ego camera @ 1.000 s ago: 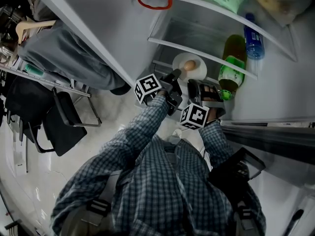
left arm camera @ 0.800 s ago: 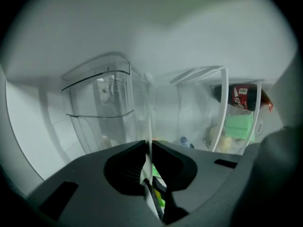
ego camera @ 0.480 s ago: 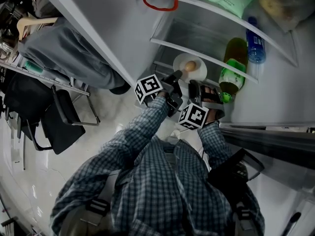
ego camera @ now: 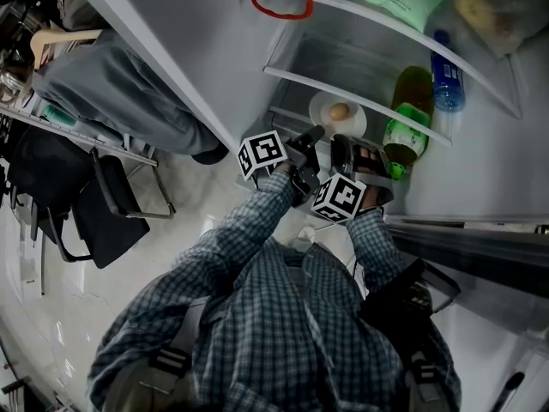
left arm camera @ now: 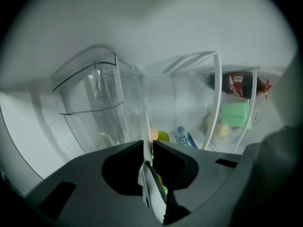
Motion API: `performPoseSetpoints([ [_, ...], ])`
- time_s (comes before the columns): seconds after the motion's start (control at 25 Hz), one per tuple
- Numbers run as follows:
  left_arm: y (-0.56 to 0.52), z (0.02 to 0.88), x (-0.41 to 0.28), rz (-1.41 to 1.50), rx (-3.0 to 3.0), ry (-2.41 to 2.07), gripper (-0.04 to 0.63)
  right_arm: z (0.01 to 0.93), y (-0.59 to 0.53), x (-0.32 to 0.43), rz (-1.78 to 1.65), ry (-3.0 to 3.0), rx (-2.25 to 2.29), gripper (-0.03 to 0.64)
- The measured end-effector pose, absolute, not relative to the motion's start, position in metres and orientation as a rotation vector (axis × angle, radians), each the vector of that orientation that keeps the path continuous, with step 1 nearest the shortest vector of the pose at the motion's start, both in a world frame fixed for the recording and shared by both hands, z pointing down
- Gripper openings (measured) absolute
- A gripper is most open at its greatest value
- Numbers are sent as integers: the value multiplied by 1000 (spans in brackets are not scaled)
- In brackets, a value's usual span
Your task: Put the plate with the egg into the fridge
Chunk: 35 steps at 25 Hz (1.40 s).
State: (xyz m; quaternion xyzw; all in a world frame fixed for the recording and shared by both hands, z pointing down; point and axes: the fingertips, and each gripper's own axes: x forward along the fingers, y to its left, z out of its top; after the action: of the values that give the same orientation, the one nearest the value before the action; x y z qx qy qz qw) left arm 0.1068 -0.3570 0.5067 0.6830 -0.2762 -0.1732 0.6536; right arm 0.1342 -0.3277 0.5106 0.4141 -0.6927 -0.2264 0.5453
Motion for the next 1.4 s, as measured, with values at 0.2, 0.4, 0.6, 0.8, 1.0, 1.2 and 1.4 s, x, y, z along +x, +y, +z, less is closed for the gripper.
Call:
performPoseSetpoints([
  [0.2, -353, 509, 107, -376, 1529, -613, 44, 514, -334, 138, -536, -1627, 974, 28],
  [0.4, -352, 514, 106, -369, 1500, -624, 44, 521, -337, 140, -537, -1624, 948, 28],
  [0.6, -354, 519, 107, -371, 1472, -631, 44, 522, -337, 136, -524, -1662, 938, 29],
  [0.8, -355, 522, 106, -386, 1445, -639, 43, 529, -331, 135, -487, -1690, 916, 29],
  [1.0, -355, 524, 106, -389, 1437, -644, 43, 529, -329, 135, -429, -1748, 931, 36],
  [1.2, -356, 524, 105, -394, 1439, -640, 43, 523, -327, 130, -392, -1804, 951, 67],
  [1.4, -354, 523, 105, -403, 1448, -619, 43, 514, -323, 129, -368, -1842, 1004, 69],
])
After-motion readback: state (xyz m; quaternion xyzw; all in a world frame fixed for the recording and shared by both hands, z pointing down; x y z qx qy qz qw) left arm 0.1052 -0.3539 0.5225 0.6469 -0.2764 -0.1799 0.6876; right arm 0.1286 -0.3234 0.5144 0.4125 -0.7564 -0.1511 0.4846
